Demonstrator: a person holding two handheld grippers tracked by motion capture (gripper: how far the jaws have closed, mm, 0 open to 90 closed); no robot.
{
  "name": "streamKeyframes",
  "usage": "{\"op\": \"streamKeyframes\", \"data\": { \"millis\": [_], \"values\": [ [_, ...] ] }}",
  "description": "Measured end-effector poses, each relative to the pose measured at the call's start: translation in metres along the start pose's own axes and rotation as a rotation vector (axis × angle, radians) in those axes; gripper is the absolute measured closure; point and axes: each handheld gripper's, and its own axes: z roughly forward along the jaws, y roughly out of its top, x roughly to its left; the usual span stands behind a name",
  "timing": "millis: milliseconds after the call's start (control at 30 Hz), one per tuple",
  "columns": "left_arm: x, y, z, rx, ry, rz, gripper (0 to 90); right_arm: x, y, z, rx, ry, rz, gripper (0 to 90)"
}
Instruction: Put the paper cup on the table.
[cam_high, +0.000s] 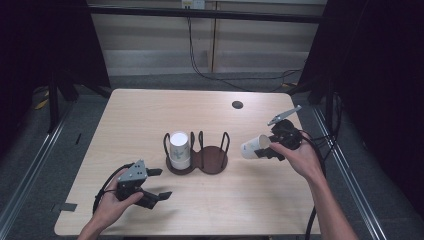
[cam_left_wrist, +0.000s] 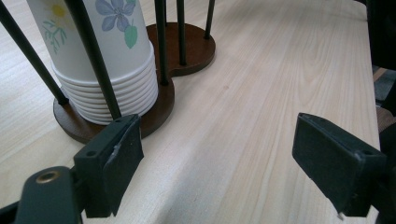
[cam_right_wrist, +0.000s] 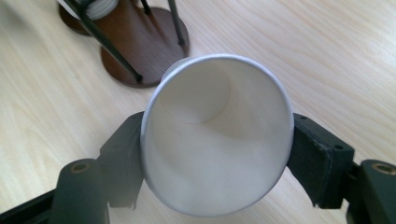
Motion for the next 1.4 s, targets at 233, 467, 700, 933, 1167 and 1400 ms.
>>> {"op": "streamKeyframes", "data": {
  "millis": [233,467,700,933,1167,1400],
  "values": [
    [0.002,-0.001,-0.002,0.001,0.005,-0.003,16.0,-0.01,0.005,0.015,0.09,-0.029,0.028,26.2],
    [0.002,-0.002,-0.004,0.003,0.012,0.002,16.0,-0.024,0.008,0.02,0.155,-0.056,0.045,25.9],
    [0.004,-0.001,-0.006,-0.013,0.024,-0.008,16.0,-0.032,0.009,0.023,0.17,-0.053,0.074,25.7],
    [0.005,-0.001,-0.005,-0.002,0.019,0.003,16.0,-0.033,0.01,0.034,0.262,-0.094,0.063,25.3],
    [0.005,-0.002,-0.005,-0.002,0.018,0.002,16.0,-0.03,0.013,0.044,0.298,-0.12,0.035,24.0],
    [0.005,-0.002,-0.005,0.0,0.019,0.001,16.0,-0.027,0.016,0.047,0.27,-0.131,0.014,21.2]
  ]
}}
